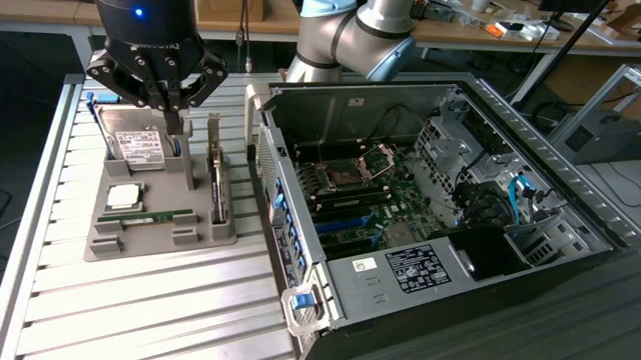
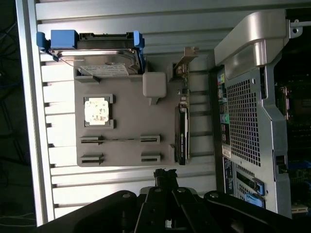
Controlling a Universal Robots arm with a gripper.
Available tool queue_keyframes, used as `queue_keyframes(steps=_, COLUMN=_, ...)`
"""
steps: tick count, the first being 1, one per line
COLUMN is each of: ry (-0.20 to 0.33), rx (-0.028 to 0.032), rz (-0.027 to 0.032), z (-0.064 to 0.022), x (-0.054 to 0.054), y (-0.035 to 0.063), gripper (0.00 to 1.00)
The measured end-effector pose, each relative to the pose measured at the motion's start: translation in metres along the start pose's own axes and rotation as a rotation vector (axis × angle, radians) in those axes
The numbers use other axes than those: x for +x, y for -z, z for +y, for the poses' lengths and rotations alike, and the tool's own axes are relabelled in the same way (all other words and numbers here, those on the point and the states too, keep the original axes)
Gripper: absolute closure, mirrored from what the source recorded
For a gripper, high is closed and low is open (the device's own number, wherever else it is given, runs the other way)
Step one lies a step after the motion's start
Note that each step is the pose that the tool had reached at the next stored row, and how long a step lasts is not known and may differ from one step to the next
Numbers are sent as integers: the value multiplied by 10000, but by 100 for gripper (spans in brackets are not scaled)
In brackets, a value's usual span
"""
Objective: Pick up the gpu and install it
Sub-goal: 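Reach for the gpu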
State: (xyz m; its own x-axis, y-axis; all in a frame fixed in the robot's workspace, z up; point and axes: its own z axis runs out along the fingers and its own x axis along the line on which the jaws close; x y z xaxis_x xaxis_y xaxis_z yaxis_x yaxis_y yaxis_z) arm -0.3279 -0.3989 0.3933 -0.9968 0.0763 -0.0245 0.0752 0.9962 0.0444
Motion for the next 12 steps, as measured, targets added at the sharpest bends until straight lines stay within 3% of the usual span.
queue_keyframes(steps=12, ry=0, rx=1, rz=1, z=-6, x=81, y=3, gripper=89)
